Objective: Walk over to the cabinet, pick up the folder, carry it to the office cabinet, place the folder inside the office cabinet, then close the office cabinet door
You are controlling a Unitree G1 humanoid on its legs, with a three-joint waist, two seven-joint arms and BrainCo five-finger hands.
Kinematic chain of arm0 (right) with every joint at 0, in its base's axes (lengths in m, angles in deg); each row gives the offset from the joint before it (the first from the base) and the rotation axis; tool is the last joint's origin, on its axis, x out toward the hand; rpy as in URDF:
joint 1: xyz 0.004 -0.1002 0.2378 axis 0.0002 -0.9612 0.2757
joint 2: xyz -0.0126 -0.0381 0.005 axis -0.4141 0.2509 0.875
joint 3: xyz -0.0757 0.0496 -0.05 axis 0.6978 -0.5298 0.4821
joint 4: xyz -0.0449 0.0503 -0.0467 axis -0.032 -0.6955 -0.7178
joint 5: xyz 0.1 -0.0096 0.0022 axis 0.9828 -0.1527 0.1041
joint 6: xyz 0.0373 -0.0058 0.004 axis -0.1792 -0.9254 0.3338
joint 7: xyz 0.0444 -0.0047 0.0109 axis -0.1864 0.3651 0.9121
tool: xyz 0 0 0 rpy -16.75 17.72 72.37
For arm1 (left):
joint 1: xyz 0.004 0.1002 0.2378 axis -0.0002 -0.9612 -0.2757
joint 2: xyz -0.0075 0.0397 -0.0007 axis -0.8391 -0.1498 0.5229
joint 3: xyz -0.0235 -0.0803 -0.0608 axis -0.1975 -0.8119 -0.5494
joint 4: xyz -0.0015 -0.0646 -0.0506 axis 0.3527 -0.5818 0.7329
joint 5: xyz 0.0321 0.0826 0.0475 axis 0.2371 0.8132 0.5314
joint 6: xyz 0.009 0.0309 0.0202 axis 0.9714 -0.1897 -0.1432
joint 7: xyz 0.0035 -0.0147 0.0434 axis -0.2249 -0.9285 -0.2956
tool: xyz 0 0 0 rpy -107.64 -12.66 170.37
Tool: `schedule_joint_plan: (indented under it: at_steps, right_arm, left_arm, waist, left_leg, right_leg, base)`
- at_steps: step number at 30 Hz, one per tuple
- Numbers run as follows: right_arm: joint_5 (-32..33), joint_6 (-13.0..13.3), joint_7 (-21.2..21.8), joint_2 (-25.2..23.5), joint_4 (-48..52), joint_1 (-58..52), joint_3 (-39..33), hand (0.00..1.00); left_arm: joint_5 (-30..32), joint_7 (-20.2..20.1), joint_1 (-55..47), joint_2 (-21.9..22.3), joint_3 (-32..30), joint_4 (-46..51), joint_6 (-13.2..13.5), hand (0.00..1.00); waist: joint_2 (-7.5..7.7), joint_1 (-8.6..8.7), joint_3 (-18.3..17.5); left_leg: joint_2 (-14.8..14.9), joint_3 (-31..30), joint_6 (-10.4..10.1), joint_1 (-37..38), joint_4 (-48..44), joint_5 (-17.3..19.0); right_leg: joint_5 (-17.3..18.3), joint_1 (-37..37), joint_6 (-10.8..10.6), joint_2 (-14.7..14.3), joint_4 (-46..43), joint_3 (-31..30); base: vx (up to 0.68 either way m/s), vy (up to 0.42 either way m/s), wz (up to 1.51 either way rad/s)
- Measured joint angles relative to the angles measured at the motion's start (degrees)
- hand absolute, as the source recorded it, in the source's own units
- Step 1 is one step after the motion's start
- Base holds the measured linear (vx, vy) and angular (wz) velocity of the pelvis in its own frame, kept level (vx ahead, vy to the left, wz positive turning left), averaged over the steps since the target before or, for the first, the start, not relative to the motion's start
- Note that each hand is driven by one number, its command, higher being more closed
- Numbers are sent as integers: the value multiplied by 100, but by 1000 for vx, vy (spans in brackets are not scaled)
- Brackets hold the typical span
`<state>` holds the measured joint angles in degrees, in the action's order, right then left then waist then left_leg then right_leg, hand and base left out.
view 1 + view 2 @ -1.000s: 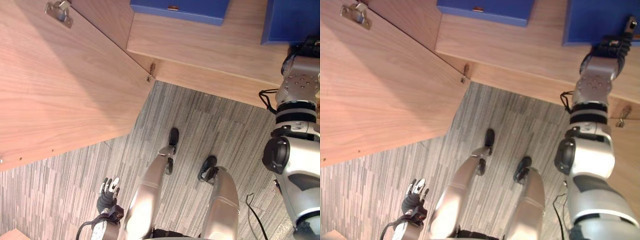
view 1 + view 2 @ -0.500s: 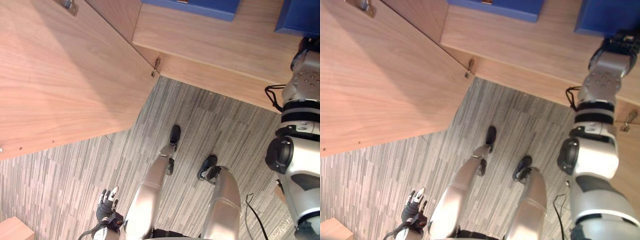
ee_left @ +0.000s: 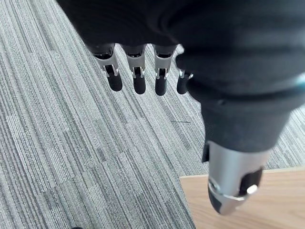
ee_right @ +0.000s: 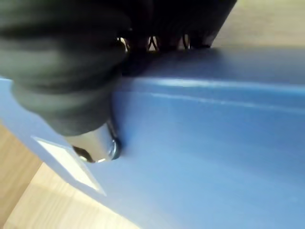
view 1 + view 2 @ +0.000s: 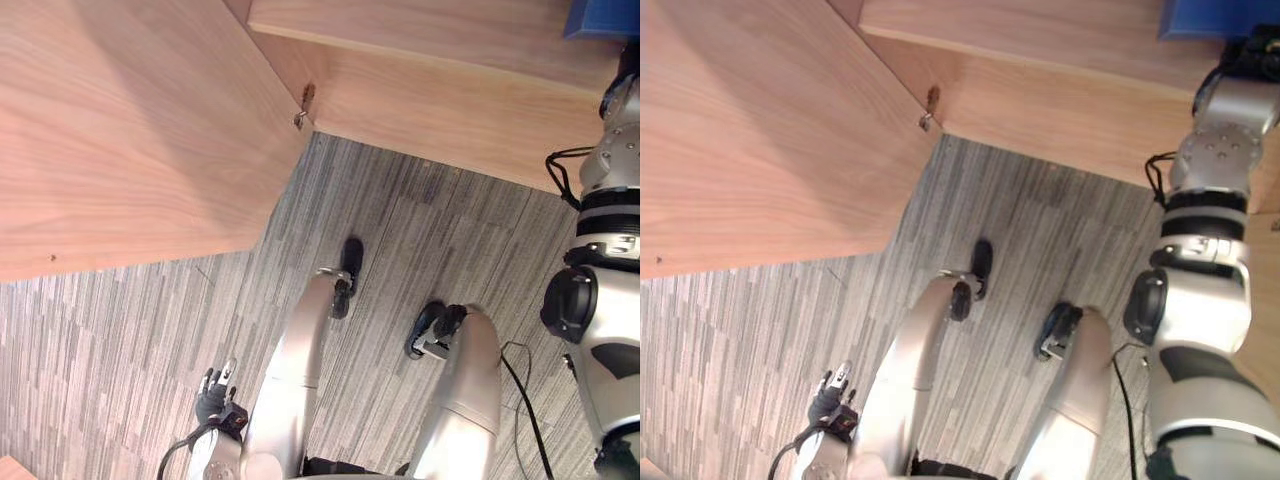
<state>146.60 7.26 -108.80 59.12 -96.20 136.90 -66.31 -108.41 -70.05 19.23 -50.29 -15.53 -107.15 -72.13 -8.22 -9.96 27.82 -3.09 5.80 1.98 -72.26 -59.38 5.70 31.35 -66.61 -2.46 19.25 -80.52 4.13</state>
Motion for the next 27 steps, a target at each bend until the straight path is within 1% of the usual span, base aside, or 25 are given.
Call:
schedule_joint_plan:
  at_steps: [5,8,10,11,12,13,15,18,19,20,21,22,23,24,25,27]
  right_arm:
    - [-115,-58,41,14,-4,-6,-106,0]
    - [-292,-194,163,89,-17,-6,-40,0]
    - [-596,-402,245,232,-122,-6,77,0]
    - [-864,-580,314,326,-171,-5,165,0]
    - [-1171,-758,387,432,-241,-4,349,0]
    - [-1309,-836,420,482,-290,-3,474,0]
    - [-1645,-1095,585,599,-498,-1,879,0]
    - [-1936,-1240,781,710,-608,11,1242,0]
    - [-2161,-1311,863,752,-685,13,1416,0]
    - [-2377,-1385,941,761,-759,18,1505,0]
    - [-2653,-1468,1013,779,-871,57,1744,0]
    - [-2886,-1541,1069,784,-952,101,1925,0]
    - [-3330,-1649,1211,812,-1050,129,2147,0]
    - [-3462,-1669,1257,824,-1082,129,2267,0]
    - [-3913,-1783,1412,825,-1136,129,2458,0]
    - [-4545,-1860,1664,813,-1220,133,2710,0]
  left_arm:
    - [-3,6,0,-2,-70,-155,2,0]
    - [-3,6,1,-3,-121,-307,2,0]
    - [-3,5,1,-3,-126,-340,7,0]
    - [-3,0,1,-3,-127,-367,12,0]
    - [-2,-8,1,-3,-135,-395,29,0]
    - [-2,-14,1,-3,-141,-415,40,0]
    - [-2,-90,0,-6,-184,-499,60,0]
    - [-1,-138,-1,-6,-216,-557,60,0]
    - [-1,-155,-1,-7,-235,-568,60,0]
    - [-1,-176,-2,-17,-249,-578,60,0]
    - [0,-201,-2,-47,-248,-577,60,0]
    - [0,-217,-2,-54,-248,-577,60,0]
    - [1,-251,-2,-61,-249,-577,60,0]
    - [0,-259,-2,-64,-249,-566,61,0]
    - [2,-331,-2,-85,-265,-561,62,0]
    - [15,-436,1,-133,-270,-550,56,0]
  waist:
    - [-1,22,-1]
    - [-1,29,-1]
    - [-1,36,-1]
    - [-1,38,-1]
    - [-1,55,-1]
    - [-1,68,-1]
    - [13,106,-7]
    - [28,114,-11]
    - [33,128,-13]
    - [66,133,-22]
    - [107,138,-36]
    - [112,145,-33]
    - [116,174,-32]
    - [125,184,-32]
    - [179,194,-56]
    - [219,238,-50]
  left_leg:
    - [68,55,-31,-35,32,-22]
    - [84,67,-44,-33,44,-56]
    - [85,65,-41,-31,71,-87]
    - [85,58,-30,-24,106,-101]
    - [87,33,-33,-5,139,-108]
    - [88,16,-35,14,161,-113]
    - [87,-27,-49,156,364,-172]
    - [91,-41,-71,306,709,-308]
    - [99,-58,-52,376,857,-375]
    - [99,-58,-62,432,971,-417]
    - [118,-61,-65,492,1097,-464]
    - [149,-74,-58,535,1168,-494]
    - [153,-93,-30,610,1294,-555]
    - [153,-97,-49,652,1361,-579]
    - [160,-86,-75,719,1527,-629]
    - [235,-78,-79,865,1803,-732]
  right_leg:
    - [0,-49,1,8,-19,20]
    - [-1,-45,3,10,-1,33]
    - [-10,-30,16,14,28,54]
    - [-19,-17,31,16,65,77]
    - [-39,21,64,13,114,117]
    - [-47,57,78,13,141,146]
    - [-83,206,72,0,329,239]
    - [-188,305,81,-24,607,318]
    - [-249,374,92,-44,737,370]
    - [-286,407,99,-55,819,380]
    - [-344,447,120,-91,930,400]
    - [-384,500,143,-121,1023,445]
    - [-433,581,152,-129,1131,496]
    - [-454,615,140,-137,1188,510]
    - [-497,635,114,-161,1315,514]
    - [-618,742,87,-275,1595,545]
  base:
    - [22,-69,3]
    - [64,-79,1]
    - [86,-84,2]
    - [90,-82,2]
    - [91,-81,2]
    - [90,-82,3]
    - [91,-97,2]
    - [76,-92,-1]
    - [63,-65,-1]
    - [80,-76,-3]
    - [80,-71,-8]
    - [96,-76,-7]
    - [80,-59,-3]
    - [75,-54,-2]
    - [66,-53,-7]
    - [63,-56,-18]
